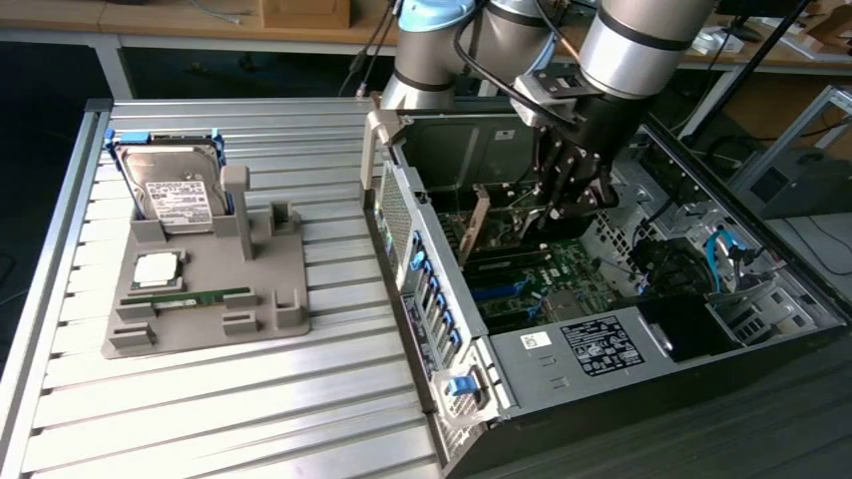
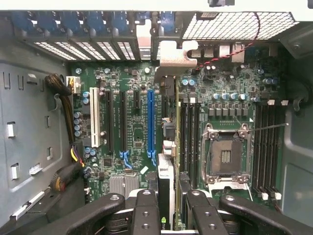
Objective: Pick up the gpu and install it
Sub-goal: 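Insert the gpu into the slot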
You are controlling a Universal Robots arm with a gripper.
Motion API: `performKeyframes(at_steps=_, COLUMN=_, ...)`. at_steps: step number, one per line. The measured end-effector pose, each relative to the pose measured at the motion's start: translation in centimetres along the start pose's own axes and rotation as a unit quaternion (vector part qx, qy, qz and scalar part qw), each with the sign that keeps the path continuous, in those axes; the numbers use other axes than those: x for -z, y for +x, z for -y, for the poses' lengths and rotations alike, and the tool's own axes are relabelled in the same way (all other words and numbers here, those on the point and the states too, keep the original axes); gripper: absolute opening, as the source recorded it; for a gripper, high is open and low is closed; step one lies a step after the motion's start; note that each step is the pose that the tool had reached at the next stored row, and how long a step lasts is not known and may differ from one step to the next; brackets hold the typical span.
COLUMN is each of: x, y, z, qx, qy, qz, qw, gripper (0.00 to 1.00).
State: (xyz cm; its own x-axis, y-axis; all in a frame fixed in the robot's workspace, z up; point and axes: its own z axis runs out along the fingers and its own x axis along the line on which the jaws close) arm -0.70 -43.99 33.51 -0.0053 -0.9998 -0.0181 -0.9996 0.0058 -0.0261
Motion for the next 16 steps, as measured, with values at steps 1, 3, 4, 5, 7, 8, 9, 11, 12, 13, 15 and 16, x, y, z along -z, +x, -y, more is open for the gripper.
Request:
performKeyframes(at_steps=1, x=-0.04, y=0.1, z=-0.04, qx=0.000, qy=0.0000, qz=0.0000, qw=1.0000, gripper=0.27)
performKeyframes(at_steps=3, x=-0.11, y=0.3, z=-0.15, qx=0.000, qy=0.0000, qz=0.0000, qw=1.0000, gripper=0.27)
performKeyframes(at_steps=4, x=-0.13, y=0.3, z=-0.19, qx=0.000, qy=0.0000, qz=0.0000, qw=1.0000, gripper=0.27)
performKeyframes(at_steps=5, x=-0.16, y=0.4, z=-0.25, qx=0.000, qy=0.0000, qz=0.0000, qw=1.0000, gripper=0.27)
performKeyframes(at_steps=7, x=-0.20, y=0.6, z=-0.36, qx=0.000, qy=0.0000, qz=0.0000, qw=1.0000, gripper=0.27)
performKeyframes(at_steps=8, x=-0.24, y=0.7, z=-0.41, qx=0.000, qy=0.0000, qz=0.0000, qw=1.0000, gripper=0.27)
performKeyframes(at_steps=9, x=-0.30, y=0.8, z=-0.47, qx=0.000, qy=0.0000, qz=0.0000, qw=1.0000, gripper=0.27)
performKeyframes(at_steps=11, x=-0.46, y=1.0, z=-0.65, qx=0.000, qy=0.0001, qz=0.0001, qw=1.0000, gripper=0.27)
performKeyframes(at_steps=12, x=-0.51, y=1.0, z=-0.76, qx=0.000, qy=0.0000, qz=0.0000, qw=1.0000, gripper=0.27)
performKeyframes(at_steps=13, x=-0.54, y=1.1, z=-0.84, qx=0.000, qy=0.0000, qz=-0.0001, qw=1.0000, gripper=0.27)
performKeyframes(at_steps=15, x=-0.61, y=1.2, z=-0.95, qx=0.000, qy=0.0000, qz=0.0000, qw=1.0000, gripper=0.27)
performKeyframes(at_steps=16, x=-0.62, y=1.3, z=-0.99, qx=0.000, qy=0.0000, qz=0.0000, qw=1.0000, gripper=0.27)
